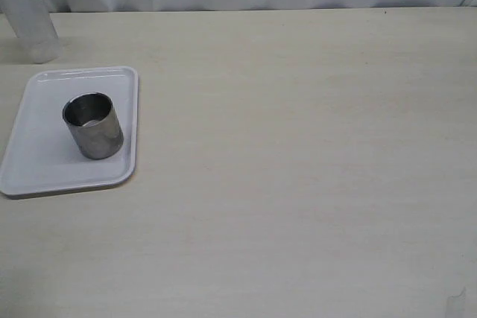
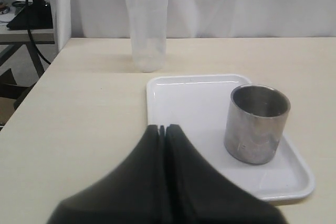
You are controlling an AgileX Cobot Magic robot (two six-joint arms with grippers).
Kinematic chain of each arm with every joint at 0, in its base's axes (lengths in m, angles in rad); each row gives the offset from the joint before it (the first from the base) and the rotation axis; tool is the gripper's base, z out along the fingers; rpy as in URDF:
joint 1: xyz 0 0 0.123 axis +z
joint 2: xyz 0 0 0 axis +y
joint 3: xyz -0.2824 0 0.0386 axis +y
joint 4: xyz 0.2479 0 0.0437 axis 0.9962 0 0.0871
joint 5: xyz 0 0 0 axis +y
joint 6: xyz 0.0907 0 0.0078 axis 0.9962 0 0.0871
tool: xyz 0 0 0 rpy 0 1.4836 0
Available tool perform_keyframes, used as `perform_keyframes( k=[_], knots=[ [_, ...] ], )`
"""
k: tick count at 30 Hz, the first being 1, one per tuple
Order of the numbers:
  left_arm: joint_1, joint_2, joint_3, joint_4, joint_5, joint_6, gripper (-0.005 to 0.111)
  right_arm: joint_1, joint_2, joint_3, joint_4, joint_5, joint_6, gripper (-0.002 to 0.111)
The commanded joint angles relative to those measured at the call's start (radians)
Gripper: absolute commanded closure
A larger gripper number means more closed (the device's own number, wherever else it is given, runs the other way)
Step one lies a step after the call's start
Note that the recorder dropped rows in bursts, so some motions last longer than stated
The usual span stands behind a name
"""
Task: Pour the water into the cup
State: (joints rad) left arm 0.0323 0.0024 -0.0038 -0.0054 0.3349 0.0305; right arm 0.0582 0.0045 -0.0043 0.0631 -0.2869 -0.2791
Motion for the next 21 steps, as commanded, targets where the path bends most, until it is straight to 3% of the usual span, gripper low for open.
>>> perform_keyframes(
  k=[1,21],
  knots=[
    [-0.008,-0.002,0.004,-0.003,-0.01,-0.005,0.107,-0.023,-0.005,0.004,-0.024,0.107,-0.012,0.104],
    [-0.008,-0.002,0.004,-0.003,-0.01,-0.005,0.107,-0.023,-0.005,0.004,-0.079,0.549,0.216,0.104]
  ],
)
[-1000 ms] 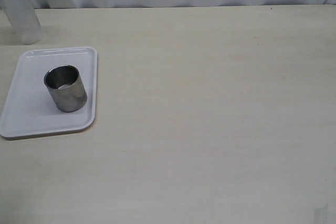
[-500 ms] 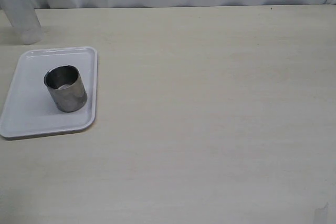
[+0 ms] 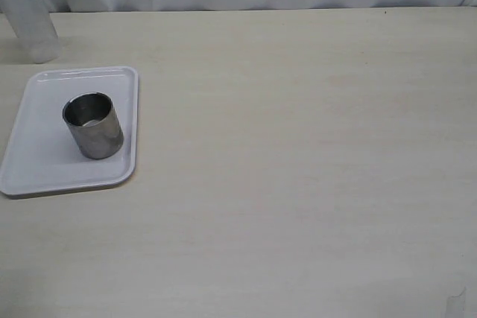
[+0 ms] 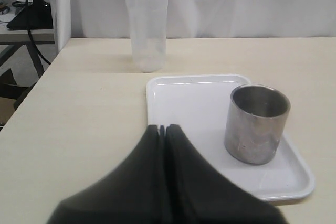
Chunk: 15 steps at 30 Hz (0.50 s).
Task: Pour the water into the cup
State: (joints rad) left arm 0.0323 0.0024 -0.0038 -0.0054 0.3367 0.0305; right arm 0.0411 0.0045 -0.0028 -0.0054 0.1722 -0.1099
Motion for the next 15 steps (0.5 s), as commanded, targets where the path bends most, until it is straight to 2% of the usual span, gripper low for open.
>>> perform_keyframes(
  k=[1,7,15],
  knots=[
    [-0.008,-0.002,0.004,-0.003,-0.012,-0.005,0.107,-0.006,-0.005,0.003,-0.011,0.112,0.055,0.104],
    [-0.008,-0.002,0.004,-0.003,-0.012,-0.005,0.107,-0.006,-0.005,0.003,-0.011,0.17,0.152,0.104],
    [-0.008,-0.002,0.004,-0.003,-0.012,-0.005,0.107,-0.006,-0.005,0.003,-0.011,0.172,0.155,0.104]
  ],
)
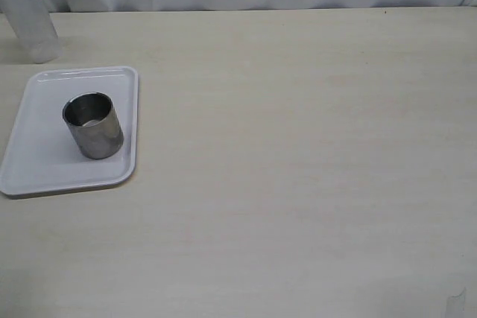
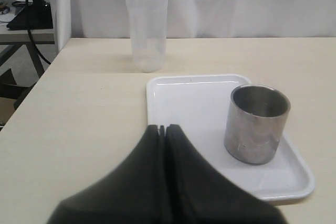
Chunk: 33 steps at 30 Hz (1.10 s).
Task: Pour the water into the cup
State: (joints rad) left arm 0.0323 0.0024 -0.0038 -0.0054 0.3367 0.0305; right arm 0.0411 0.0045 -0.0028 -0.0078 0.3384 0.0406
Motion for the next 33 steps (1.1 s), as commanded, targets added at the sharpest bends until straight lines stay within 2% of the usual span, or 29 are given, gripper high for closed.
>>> perform_keyframes(
  k=[1,25,33],
  knots=[
    [-0.008,-0.002,0.004,-0.003,-0.012,-0.005,0.107,-0.006,-0.005,0.003,-0.009,0.006,0.005,0.104],
    [-0.008,-0.002,0.004,-0.003,-0.012,-0.005,0.107,-0.006,-0.005,0.003,-0.034,0.006,-0.034,0.104],
    [-0.008,-0.002,0.004,-0.003,-0.012,-0.005,0.107,-0.004,-0.005,0.003,0.026,0.006,-0.041,0.104]
  ],
)
